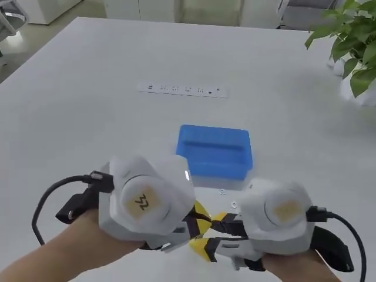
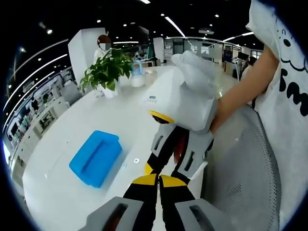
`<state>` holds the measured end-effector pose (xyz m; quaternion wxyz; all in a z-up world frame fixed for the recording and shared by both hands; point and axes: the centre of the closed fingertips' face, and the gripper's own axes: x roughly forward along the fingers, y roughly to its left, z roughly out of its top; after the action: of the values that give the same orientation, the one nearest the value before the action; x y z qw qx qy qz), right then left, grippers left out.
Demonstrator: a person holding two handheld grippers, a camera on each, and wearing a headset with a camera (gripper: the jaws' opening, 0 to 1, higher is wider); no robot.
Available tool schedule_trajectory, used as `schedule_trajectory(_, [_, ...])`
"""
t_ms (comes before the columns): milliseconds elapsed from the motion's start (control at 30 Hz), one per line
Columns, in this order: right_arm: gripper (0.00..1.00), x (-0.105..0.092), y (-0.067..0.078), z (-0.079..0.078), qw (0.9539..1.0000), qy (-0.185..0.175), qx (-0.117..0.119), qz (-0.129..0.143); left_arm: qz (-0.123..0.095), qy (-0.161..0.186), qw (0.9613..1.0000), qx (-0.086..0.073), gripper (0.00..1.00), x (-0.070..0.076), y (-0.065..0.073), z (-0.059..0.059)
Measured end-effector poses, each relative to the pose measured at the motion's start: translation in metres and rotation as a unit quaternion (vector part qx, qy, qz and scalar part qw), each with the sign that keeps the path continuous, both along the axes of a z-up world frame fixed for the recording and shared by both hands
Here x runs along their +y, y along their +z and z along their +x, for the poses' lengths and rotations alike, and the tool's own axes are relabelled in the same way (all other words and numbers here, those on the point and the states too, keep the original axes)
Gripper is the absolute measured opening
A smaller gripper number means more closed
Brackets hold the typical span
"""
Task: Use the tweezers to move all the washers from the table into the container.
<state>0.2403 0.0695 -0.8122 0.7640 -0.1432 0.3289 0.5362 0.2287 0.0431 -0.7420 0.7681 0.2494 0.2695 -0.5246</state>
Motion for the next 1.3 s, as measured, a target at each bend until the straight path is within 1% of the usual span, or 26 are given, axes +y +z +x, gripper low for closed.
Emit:
schedule_trajectory(33, [0.21, 0.004, 0.001, -0.003, 0.9999, 0.012, -0.005, 0.0, 0.001, 0.002, 1.0, -0.002, 0.0, 0.001, 0.0, 0.001])
schedule_trajectory(67, [0.19, 0.006, 0.0, -0.005, 0.9998, 0.02, -0.003, -0.003, 0.002, 0.002, 1.0, -0.004, 0.0, 0.002, 0.0, 0.001])
schedule_trajectory(133, [0.15, 0.007, -0.004, -0.006, 0.9992, 0.036, -0.011, -0.009, -0.002, 0.004, 1.0, -0.001, 0.0, 0.003, 0.0, 0.003])
schedule_trajectory(167, [0.12, 0.006, -0.006, -0.005, 0.9985, 0.046, -0.023, -0.019, 0.002, 0.003, 1.0, 0.001, 0.0, 0.003, -0.003, 0.003])
schedule_trajectory(200, [0.11, 0.007, -0.006, -0.006, 0.9978, 0.056, -0.027, -0.02, 0.008, 0.002, 1.0, 0.0, 0.0, 0.005, -0.005, 0.003])
schedule_trajectory(233, [0.11, 0.007, -0.006, -0.005, 0.9979, 0.053, -0.03, -0.022, 0.017, -0.003, 0.9998, -0.004, 0.0, 0.006, -0.007, 0.003])
schedule_trajectory(300, [0.09, 0.009, -0.005, -0.006, 0.9957, 0.077, -0.045, -0.025, 0.017, -0.006, 0.9998, -0.009, 0.0, 0.005, -0.006, 0.004])
schedule_trajectory(367, [0.08, 0.01, -0.007, -0.006, 0.9957, 0.075, -0.047, -0.029, 0.015, -0.005, 0.9998, -0.009, 0.0, 0.005, -0.006, 0.004])
schedule_trajectory(433, [0.08, 0.009, -0.008, -0.006, 0.9943, 0.084, -0.056, -0.033, 0.012, -0.005, 0.9999, -0.007, 0.0, 0.003, -0.006, 0.004])
schedule_trajectory(533, [0.06, 0.009, -0.008, -0.006, 0.994, 0.088, -0.057, -0.032, 0.012, -0.004, 0.9999, -0.009, 0.0, 0.003, -0.007, 0.005])
schedule_trajectory(567, [0.05, 0.009, -0.009, -0.006, 0.994, 0.088, -0.057, -0.032, 0.009, 0.001, 0.9999, -0.008, 0.0, 0.003, -0.007, 0.006])
schedule_trajectory(633, [0.05, 0.008, -0.009, -0.006, 0.9931, 0.091, -0.065, -0.035, -0.005, 0.035, 0.9993, 0.01, 0.0, 0.002, -0.008, 0.009])
schedule_trajectory(733, [0.04, 0.008, -0.009, -0.006, 0.9931, 0.09, -0.066, -0.036, -0.021, 0.046, 0.9987, 0.01, 0.01, 0.001, -0.006, 0.011])
schedule_trajectory(800, [0.04, 0.006, -0.008, -0.005, 0.9937, 0.087, -0.062, -0.035, -0.027, 0.058, 0.9979, 0.012, 0.08, 0.003, -0.006, 0.013])
schedule_trajectory(833, [0.04, 0.005, -0.007, -0.004, 0.9939, 0.084, -0.062, -0.034, -0.033, 0.07, 0.997, 0.007, 0.12, 0.005, -0.005, 0.015])
schedule_trajectory(867, [0.04, 0.004, -0.005, -0.003, 0.9941, 0.083, -0.062, -0.033, -0.037, 0.079, 0.9962, 0.01, 0.17, 0.008, -0.004, 0.016])
schedule_trajectory(900, [0.04, 0.003, -0.003, -0.002, 0.9945, 0.08, -0.06, -0.031, -0.044, 0.09, 0.9949, 0.012, 0.18, 0.011, -0.003, 0.017])
schedule_trajectory(967, [0.04, 0.002, 0.0, 0.0, 0.9951, 0.074, -0.06, -0.028, -0.059, 0.118, 0.9912, 0.005, 0.24, 0.017, 0.002, 0.021])
schedule_trajectory(1000, [0.04, 0.001, 0.002, 0.001, 0.9955, 0.07, -0.059, -0.025, -0.065, 0.129, 0.9895, 0.01, 0.27, 0.02, 0.003, 0.02])
schedule_trajectory(1033, [0.04, 0.001, 0.005, 0.002, 0.9962, 0.064, -0.055, -0.02, -0.074, 0.147, 0.9863, 0.014, 0.32, 0.025, 0.004, 0.02])
schedule_trajectory(1067, [0.04, 0.001, 0.007, 0.004, 0.9968, 0.059, -0.052, -0.015, -0.079, 0.16, 0.9839, 0.006, 0.39, 0.029, 0.007, 0.022])
schedule_trajectory(1133, [0.04, 0.001, 0.014, 0.008, 0.9976, 0.046, -0.05, -0.003, -0.078, 0.186, 0.9795, 0.003, 0.48, 0.039, 0.008, 0.021])
schedule_trajectory(1167, [0.04, 0.001, 0.016, 0.012, 0.998, 0.04, -0.049, 0.003, -0.076, 0.201, 0.9767, 0.002, 0.55, 0.045, 0.008, 0.021])
schedule_trajectory(1200, [0.05, 0.002, 0.018, 0.014, 0.9983, 0.035, -0.047, 0.006, -0.079, 0.219, 0.9725, -0.002, 0.6, 0.05, 0.009, 0.022])
schedule_trajectory(1233, [0.05, 0.002, 0.02, 0.017, 0.9984, 0.032, -0.046, 0.009, -0.082, 0.242, 0.9667, -0.003, 0.66, 0.057, 0.01, 0.023])
schedule_trajectory(1300, [0.05, 0.004, 0.024, 0.024, 0.9984, 0.025, -0.048, 0.016, -0.092, 0.266, 0.9596, 0.007, 0.74, 0.063, 0.011, 0.021])
